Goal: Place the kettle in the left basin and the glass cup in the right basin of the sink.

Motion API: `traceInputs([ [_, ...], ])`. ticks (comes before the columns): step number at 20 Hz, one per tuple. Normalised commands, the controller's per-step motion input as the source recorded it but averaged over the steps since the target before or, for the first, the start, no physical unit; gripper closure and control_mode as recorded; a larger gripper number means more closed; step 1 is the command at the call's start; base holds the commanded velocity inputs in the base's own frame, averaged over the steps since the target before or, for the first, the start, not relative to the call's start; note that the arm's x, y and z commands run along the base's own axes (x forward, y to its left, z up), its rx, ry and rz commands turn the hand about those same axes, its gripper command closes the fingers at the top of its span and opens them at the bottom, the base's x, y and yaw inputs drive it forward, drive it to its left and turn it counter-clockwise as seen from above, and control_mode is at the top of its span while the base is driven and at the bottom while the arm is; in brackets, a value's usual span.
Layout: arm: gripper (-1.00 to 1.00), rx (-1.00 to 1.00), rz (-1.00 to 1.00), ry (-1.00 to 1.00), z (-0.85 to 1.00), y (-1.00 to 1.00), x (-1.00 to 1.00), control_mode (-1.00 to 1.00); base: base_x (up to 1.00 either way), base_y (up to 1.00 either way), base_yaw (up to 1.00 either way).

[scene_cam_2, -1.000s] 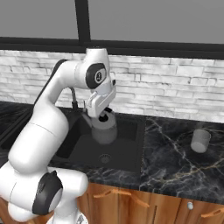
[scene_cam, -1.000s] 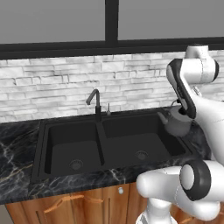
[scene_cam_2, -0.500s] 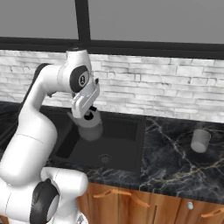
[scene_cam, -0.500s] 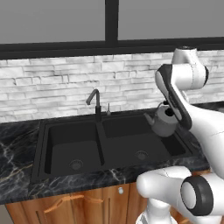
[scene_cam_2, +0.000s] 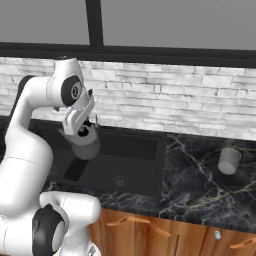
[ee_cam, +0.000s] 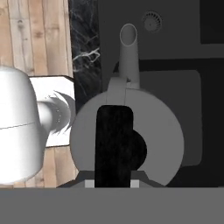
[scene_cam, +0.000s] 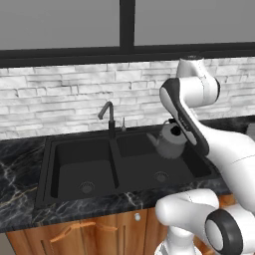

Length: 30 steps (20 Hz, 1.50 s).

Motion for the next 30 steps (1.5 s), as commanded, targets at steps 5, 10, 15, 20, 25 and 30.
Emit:
traceInputs([
  [5,1.00,0.00,0.05,0.00,0.00,0.61,0.00,-1.00,0.00,0.00,0.00],
  [10,1.00,0.00,0.04,0.00,0.00,0.60,0.00,-1.00,0.00,0.00,0.00],
  [15,1.00,0.00,0.01,0.00,-0.01,0.62,0.00,-1.00,0.00,0.00,0.00],
  [20,1.00,0.00,0.00,0.00,-0.03,0.59,0.00,-1.00,0.00,0.00,0.00],
  [25,1.00,0.00,0.00,0.01,-0.04,0.57,0.00,-1.00,0.00,0.00,0.00],
  [30,1.00,0.00,-0.01,0.01,-0.06,0.59,0.03,-1.00,0.00,0.00,0.00],
])
